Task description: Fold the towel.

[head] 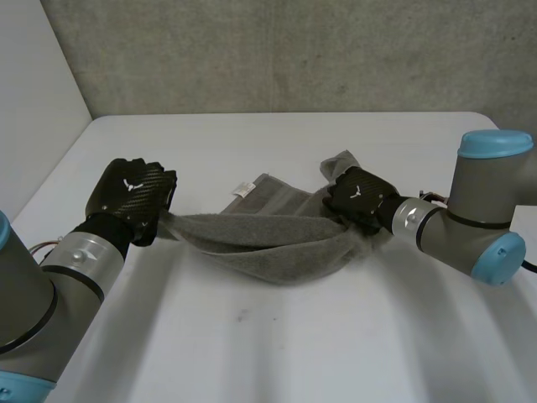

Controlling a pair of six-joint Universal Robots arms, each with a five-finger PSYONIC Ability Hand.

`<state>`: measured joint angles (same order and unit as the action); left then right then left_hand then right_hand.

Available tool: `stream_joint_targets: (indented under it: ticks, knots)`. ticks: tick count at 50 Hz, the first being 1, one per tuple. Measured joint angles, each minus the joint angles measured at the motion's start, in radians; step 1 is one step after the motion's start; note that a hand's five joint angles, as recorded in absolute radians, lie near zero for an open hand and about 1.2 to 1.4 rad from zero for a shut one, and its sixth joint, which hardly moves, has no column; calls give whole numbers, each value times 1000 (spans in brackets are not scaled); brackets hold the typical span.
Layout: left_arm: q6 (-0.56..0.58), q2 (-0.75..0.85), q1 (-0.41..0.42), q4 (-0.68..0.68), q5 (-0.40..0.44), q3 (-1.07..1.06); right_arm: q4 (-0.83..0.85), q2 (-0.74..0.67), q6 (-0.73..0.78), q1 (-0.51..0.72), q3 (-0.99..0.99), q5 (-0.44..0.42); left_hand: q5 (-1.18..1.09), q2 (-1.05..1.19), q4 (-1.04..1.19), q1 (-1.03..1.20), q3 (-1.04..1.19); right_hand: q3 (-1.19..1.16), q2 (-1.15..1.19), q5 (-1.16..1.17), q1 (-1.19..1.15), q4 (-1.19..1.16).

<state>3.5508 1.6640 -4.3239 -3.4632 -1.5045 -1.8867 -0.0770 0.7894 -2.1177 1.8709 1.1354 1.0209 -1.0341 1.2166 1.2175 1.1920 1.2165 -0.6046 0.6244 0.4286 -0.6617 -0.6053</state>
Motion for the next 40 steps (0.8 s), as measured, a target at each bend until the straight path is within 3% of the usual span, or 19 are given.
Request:
stream_joint_targets:
  ticks: [4, 6, 10, 19, 27, 29, 34, 40]
  knots:
    - [-1, 2, -2, -4, 0, 0, 22, -13, 17, 0, 2, 1, 0, 0, 0, 0, 0, -3, 2, 5, -29, -2]
    - [-1, 3, -6, -6, 0, 2, 37, -11, 21, 0, 4, 3, 0, 0, 0, 0, 0, -352, 336, 324, -444, -350]
    - [-1, 2, -17, -9, 0, 8, 47, 16, 13, -6, 8, 7, 0, 0, 0, 0, 0, -573, 550, 536, -675, -572]
    - [-2, -22, -49, -3, -2, 52, 47, 185, -153, -61, 35, 17, 0, 0, 0, 0, 0, -580, 551, 550, -691, -586]
    - [-2, -152, -70, 25, -5, 164, 45, 498, -526, -180, 52, 39, 0, 0, 0, 0, 0, -580, 551, 549, -692, -586]
    - [-2, -171, -73, 40, -5, 186, 44, 533, -560, -195, 50, 45, 0, 0, 0, 0, 0, -581, 551, 549, -692, -586]
    - [-1, -235, -90, 209, -6, 354, -21, 739, -677, -295, 28, 93, 0, 0, 0, 0, 0, -583, 551, 549, -696, -587]
    - [5, -217, -97, 439, -5, 514, -173, 819, -657, -334, -1, 102, 0, 0, 0, 0, 0, -583, 553, 550, -697, -588]
